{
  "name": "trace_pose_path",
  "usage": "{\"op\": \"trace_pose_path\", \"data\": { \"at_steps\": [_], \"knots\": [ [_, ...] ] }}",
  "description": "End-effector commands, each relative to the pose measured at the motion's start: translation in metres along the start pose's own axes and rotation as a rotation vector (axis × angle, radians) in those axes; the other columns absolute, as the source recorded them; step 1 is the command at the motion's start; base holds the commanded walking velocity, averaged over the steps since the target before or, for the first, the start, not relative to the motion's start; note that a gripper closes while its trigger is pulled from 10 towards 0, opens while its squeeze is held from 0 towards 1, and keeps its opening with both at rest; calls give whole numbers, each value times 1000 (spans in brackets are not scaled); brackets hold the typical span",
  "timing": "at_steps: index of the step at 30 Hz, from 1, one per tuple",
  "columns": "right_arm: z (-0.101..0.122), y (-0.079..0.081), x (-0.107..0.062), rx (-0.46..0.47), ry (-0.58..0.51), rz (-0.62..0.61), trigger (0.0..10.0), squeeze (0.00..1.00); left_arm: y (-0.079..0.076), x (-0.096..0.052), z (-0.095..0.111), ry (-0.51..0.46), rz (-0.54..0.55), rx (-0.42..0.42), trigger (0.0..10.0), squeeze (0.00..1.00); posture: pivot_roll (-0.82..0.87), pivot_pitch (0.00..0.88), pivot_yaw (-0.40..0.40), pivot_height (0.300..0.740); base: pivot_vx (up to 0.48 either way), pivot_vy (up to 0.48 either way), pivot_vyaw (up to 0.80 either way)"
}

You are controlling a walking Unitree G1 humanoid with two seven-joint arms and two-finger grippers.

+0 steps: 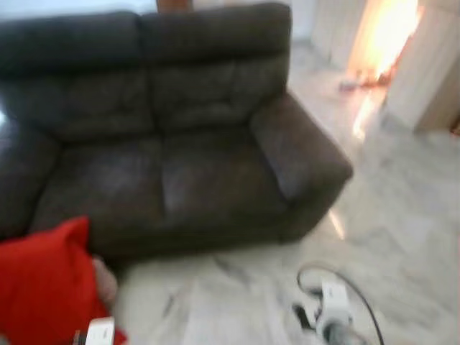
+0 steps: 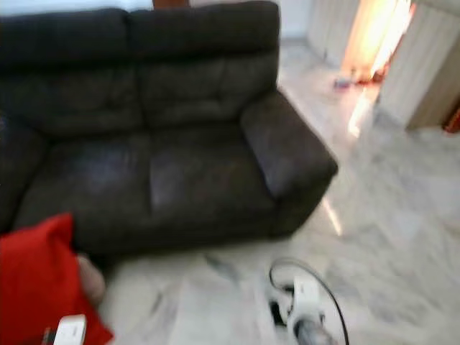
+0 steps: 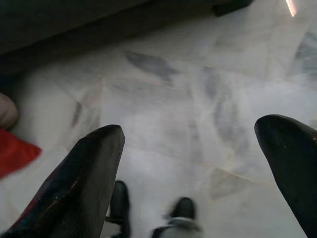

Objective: Move the pillow to the sofa from floor

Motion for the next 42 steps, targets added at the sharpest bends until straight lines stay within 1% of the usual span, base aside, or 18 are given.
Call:
{"op": "trace_pose_path", "data": {
  "at_steps": [1,9,12,21,24,28,42],
  "knots": [
    [-10,-13,-4,12,31,-36,10000,0,-2,1,2,1,-8,4,10000,0,-51,0,57,740,0,401,0],
    [-10,-12,-3,13,32,-34,10000,0,-2,1,2,0,-8,6,10000,0,-47,0,57,740,0,402,0],
    [-9,-11,-3,-10,31,-26,10000,0,-1,1,3,-1,-6,7,10000,0,-46,0,57,740,0,405,0],
    [-9,-11,-3,-10,32,-23,10000,0,-1,1,3,-2,-5,4,10000,0,-43,0,54,740,0,403,800],
    [-9,-11,-3,-25,37,-15,10000,0,-1,1,3,-2,-4,2,10000,0,-41,0,52,740,0,405,800],
    [-9,-11,-3,-24,38,-14,10000,0,-1,1,3,-2,-3,1,10000,0,-40,0,52,740,0,403,536],
    [-10,-11,-3,-16,41,-18,10000,0,-1,1,2,-1,-2,3,10000,0,-40,0,53,740,0,401,0]
  ]
}}
Point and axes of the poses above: a point about 5 cm out from each wrist's last joint towards the gripper, its own x axis pointing out of the wrist towards the gripper, its own z axis along the axis of the wrist's last joint, y = z × x, the point moved 2 cm from there along x, pointing out of the wrist towards the gripper, and after that the axes turned 13 degrees about x, right-handed, at the moved point
